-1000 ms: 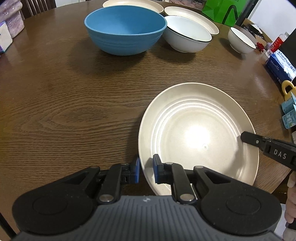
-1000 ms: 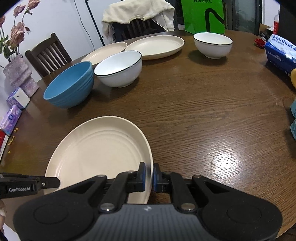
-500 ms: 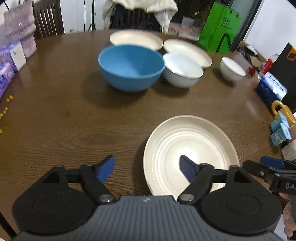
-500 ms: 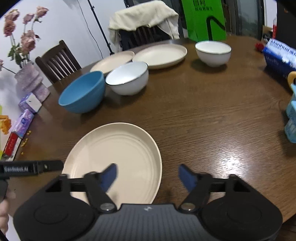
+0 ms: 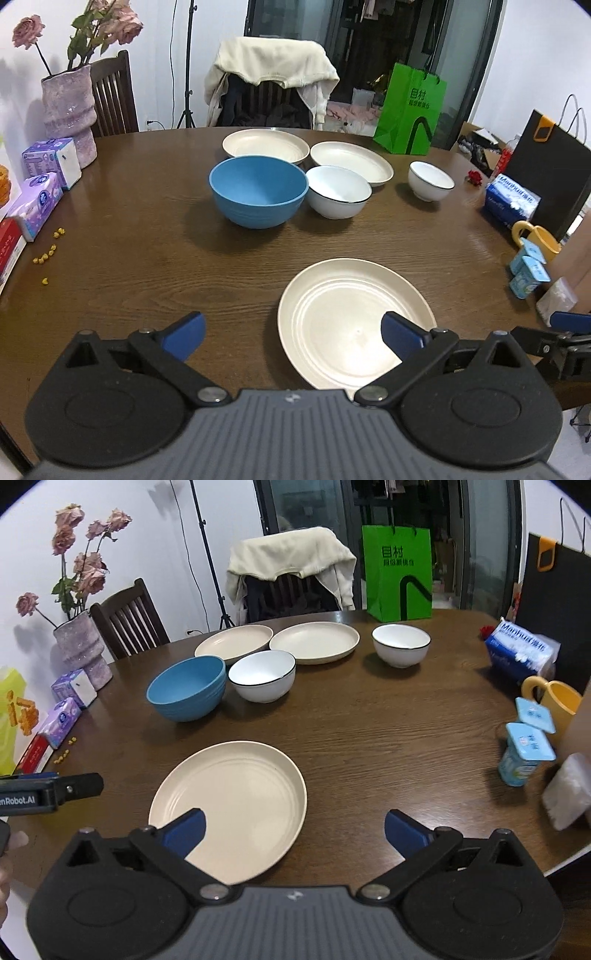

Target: Organize plates and bowls

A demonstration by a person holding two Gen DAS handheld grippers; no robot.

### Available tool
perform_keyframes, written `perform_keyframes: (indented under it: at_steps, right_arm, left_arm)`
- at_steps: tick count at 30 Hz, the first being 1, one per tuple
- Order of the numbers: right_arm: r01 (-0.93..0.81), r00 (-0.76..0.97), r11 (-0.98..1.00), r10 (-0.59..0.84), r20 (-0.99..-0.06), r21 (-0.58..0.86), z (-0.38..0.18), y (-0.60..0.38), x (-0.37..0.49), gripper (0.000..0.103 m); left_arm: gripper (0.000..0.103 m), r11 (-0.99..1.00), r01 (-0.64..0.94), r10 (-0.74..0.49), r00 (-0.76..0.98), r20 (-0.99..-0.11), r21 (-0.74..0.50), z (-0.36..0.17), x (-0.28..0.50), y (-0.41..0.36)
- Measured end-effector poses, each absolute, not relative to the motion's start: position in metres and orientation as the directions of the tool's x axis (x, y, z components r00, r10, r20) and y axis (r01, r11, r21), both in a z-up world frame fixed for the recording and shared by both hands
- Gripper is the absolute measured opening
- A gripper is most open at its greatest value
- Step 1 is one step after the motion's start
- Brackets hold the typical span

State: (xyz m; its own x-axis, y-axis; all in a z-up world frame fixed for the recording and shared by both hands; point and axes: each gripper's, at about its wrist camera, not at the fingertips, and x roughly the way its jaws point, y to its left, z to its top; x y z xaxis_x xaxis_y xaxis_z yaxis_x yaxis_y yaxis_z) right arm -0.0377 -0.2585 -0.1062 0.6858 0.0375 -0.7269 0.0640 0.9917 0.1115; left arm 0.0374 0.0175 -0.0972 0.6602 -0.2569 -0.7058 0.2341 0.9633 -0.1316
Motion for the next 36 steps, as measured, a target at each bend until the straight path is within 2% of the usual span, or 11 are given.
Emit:
perform_keyframes:
  at_steps: [7, 19, 36]
  right_arm:
    - [0.109, 0.709, 0.991, -0.022, -0.705, 0.079, -0.089, -0.255, -0.074, 0.103]
    - [0.072, 0.744, 0.994, -0.002, -0.668, 0.077, -0.069, -0.245, -0.092, 0.103]
    - [0.085, 0.755, 0.993, -0.011, -0.656, 0.082, -0.052, -0.199, -0.069, 0.103]
  left_arm:
    - [0.103, 0.955, 0.261, -0.285, 0.678, -0.678, -0.14, -0.078, 0.006, 0.015]
    - [0.103, 0.961, 0.254, -0.263, 0.707, -0.656, -0.111, -0.06, -0.023, 0.016]
    - [0.103, 0.961, 0.258, -0.261, 0.717, -0.647, -0.102, -0.038, 0.001, 0.067]
